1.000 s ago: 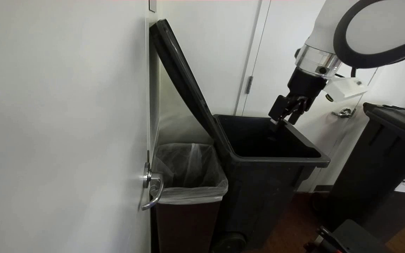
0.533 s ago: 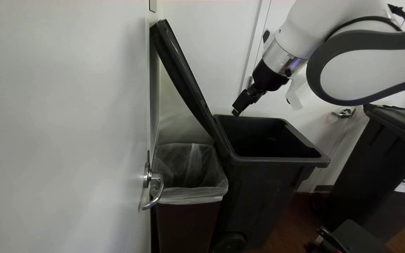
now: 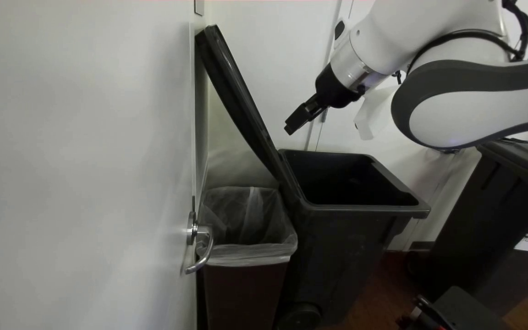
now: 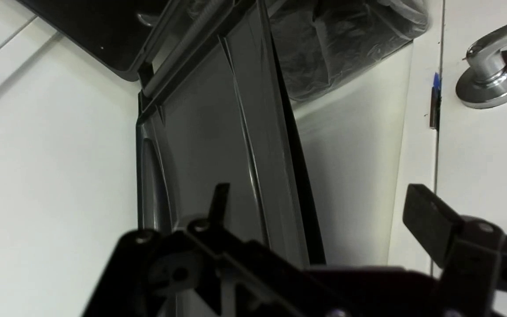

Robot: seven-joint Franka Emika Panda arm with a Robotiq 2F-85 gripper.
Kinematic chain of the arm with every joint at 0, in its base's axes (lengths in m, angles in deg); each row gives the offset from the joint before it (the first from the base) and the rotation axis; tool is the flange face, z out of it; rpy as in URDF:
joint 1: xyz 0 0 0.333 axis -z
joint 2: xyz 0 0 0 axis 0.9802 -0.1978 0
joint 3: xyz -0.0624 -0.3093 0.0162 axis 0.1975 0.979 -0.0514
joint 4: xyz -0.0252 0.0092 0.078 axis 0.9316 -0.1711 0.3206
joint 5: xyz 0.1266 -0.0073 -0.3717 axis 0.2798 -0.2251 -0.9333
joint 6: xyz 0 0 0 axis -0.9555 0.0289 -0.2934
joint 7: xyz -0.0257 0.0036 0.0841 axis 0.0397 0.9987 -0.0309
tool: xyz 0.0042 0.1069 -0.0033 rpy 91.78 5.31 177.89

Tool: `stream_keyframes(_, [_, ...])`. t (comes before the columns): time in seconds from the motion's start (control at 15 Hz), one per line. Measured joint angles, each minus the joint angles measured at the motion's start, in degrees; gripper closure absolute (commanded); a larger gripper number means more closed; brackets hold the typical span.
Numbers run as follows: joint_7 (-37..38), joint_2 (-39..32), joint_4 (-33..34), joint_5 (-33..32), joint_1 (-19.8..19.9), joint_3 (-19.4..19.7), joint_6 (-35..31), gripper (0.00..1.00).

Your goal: Close the big trash bin

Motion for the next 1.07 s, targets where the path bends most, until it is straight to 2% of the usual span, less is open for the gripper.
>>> stream_keyframes(0.27, [0.48, -0.22, 0.01, -0.74, 0.50, -0.39, -0.56, 0.00])
stream_keyframes(0.47, [4.44, -2.10, 1.11, -6.75, 5.17, -4.27, -4.82, 0.00])
stream_keyframes(0.73, [14.64, -6.91, 6.72, -19.67, 16.05, -14.03, -8.73, 0.00])
stream_keyframes(1.07, [31.45, -12.50, 15.68, -39.69, 30.25, -28.28, -7.85, 0.00])
